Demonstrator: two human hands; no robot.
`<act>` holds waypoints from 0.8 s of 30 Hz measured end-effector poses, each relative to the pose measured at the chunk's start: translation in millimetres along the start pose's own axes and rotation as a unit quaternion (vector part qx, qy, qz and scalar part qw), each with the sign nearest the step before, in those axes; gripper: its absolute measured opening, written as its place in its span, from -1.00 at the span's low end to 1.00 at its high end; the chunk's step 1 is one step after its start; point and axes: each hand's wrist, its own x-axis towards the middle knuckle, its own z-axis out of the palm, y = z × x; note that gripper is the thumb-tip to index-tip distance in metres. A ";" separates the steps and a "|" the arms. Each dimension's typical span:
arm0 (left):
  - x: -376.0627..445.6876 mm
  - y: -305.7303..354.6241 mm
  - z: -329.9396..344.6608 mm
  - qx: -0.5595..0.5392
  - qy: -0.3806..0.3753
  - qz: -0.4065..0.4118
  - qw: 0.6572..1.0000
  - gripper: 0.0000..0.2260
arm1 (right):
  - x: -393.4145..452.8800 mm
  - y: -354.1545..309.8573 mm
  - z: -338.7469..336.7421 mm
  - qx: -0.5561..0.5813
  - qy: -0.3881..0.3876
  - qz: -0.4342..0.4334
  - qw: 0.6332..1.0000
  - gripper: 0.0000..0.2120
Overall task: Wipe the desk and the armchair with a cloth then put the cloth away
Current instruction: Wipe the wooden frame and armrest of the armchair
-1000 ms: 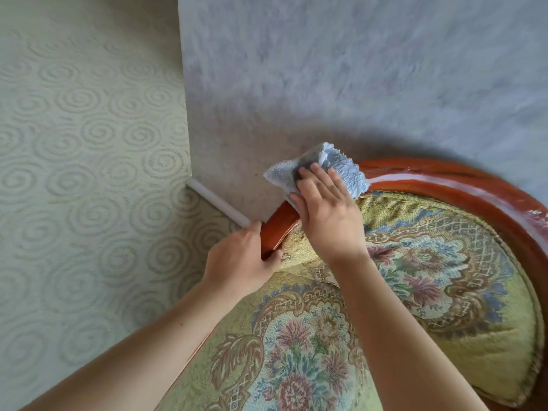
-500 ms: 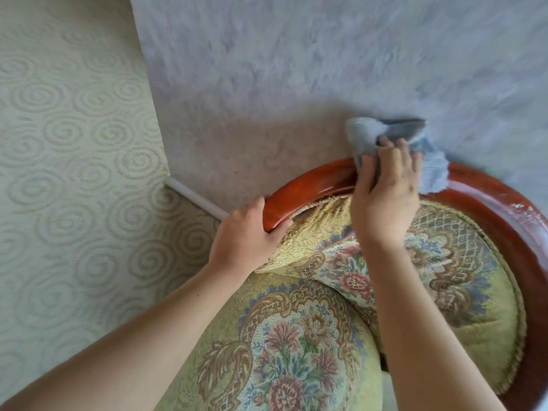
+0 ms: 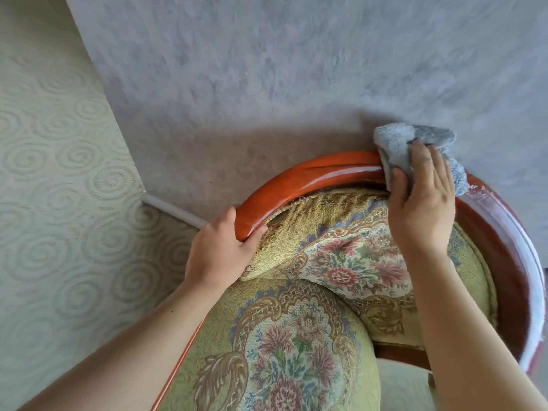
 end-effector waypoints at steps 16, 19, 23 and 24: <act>0.5 -1.4 3.6 0.004 0.034 0.034 0.999 -0.61 | -48.4 -104.7 49.7 0.109 -0.094 -0.198 0.970 -0.61; 0.1 -1.9 3.8 0.017 0.040 0.042 0.998 -0.60 | -33.0 -74.4 40.5 0.047 -0.105 -0.249 0.962 -0.52; 0.0 -3.6 3.7 0.018 0.035 0.029 0.999 -0.62 | -18.3 -21.4 15.4 -0.001 -0.034 -0.083 0.996 -0.63; -0.1 -3.9 4.4 0.018 0.035 0.027 0.999 -0.62 | -17.7 -6.4 7.6 -0.014 -0.016 -0.040 0.999 -0.64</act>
